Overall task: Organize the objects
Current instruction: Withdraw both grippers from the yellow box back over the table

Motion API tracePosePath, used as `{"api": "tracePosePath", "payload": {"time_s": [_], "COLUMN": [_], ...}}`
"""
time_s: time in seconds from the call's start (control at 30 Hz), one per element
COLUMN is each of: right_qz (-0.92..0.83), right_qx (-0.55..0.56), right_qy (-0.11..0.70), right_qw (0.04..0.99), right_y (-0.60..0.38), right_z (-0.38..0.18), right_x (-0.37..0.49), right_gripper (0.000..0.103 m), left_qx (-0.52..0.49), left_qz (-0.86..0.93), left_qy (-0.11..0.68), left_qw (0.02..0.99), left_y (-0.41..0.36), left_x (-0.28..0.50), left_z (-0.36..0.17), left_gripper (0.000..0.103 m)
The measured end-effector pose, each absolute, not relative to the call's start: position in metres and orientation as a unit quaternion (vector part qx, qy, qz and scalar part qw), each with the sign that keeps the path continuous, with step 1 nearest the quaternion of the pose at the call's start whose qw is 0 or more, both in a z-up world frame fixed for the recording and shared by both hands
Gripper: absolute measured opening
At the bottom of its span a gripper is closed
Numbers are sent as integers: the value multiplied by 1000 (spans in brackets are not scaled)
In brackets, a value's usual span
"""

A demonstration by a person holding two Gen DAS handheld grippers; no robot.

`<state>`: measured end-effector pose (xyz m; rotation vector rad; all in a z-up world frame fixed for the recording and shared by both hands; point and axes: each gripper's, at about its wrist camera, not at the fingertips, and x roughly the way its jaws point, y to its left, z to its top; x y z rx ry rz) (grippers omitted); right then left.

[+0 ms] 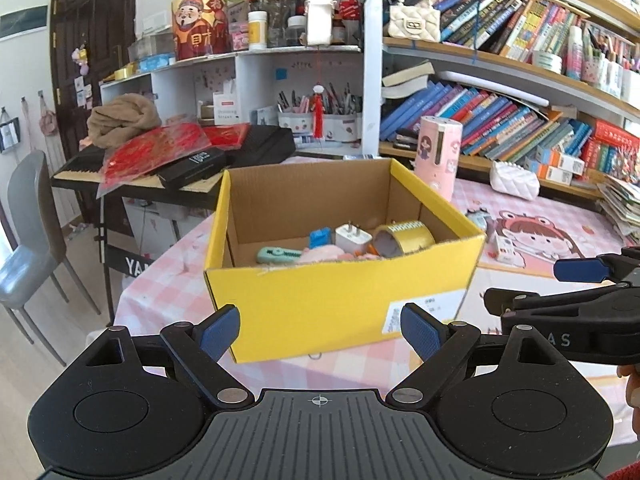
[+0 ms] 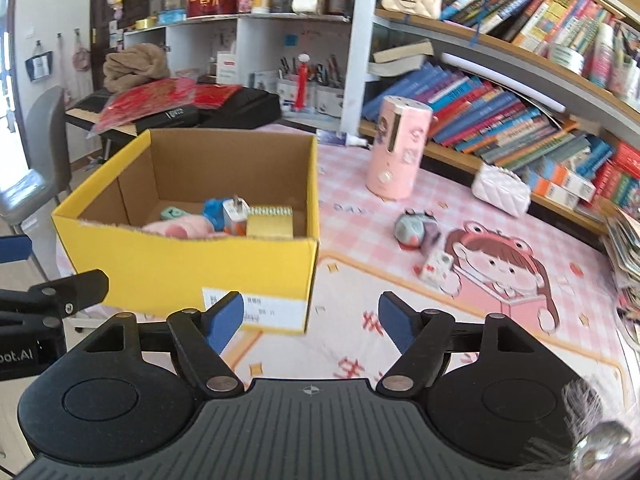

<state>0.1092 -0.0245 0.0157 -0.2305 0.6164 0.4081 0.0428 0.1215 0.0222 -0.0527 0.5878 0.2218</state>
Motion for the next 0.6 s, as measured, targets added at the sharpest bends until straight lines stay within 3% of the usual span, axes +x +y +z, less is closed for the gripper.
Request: {"api": "tracePosePath", "payload": {"time_s": [0.6], "right_qz": [166], "right_qx": [-99], "right_qy": [308], "right_qw": [931], "right_y": [-41], "right_z": [4], "right_x": [73], "right_gripper": [77], "left_qx": [-2], "left_qz": [90], "left_qy": [299], "left_qw": [950], "left_y": [111], "left_x": [16], "left_z": [16], "left_gripper": [90]}}
